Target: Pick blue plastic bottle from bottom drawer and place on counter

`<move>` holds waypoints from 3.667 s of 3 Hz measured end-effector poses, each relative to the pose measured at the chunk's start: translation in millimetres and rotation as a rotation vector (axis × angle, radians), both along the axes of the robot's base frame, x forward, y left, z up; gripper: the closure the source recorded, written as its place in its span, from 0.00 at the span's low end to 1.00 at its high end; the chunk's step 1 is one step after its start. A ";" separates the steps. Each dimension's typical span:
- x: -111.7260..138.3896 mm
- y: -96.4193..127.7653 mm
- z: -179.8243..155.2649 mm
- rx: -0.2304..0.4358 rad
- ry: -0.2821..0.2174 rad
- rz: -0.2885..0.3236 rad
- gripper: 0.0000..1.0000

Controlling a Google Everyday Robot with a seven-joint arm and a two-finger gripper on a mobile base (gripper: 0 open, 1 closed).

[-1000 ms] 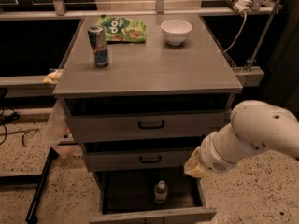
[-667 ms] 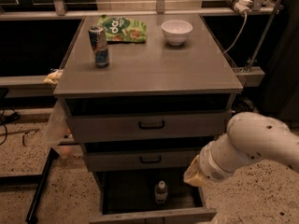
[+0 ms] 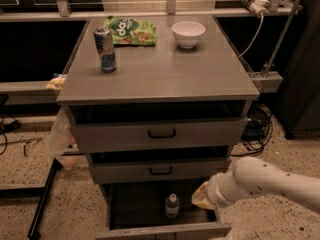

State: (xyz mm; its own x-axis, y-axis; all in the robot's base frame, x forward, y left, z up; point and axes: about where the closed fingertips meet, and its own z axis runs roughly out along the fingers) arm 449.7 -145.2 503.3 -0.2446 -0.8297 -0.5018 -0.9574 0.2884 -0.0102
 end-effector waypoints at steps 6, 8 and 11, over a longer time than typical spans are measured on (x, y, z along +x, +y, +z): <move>90.2 -8.3 -219.5 0.174 -0.166 0.060 0.82; 97.8 -8.7 -245.8 0.198 -0.209 0.071 0.35; 108.0 6.2 -266.4 0.260 -0.207 0.083 0.02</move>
Offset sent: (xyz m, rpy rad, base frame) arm 0.0766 0.0254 -0.2349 0.4231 0.1271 -0.0841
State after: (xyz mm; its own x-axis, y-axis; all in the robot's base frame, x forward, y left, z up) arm 557.7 -139.0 237.0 -0.0522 -0.6803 -0.7311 -0.9631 0.2279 -0.1433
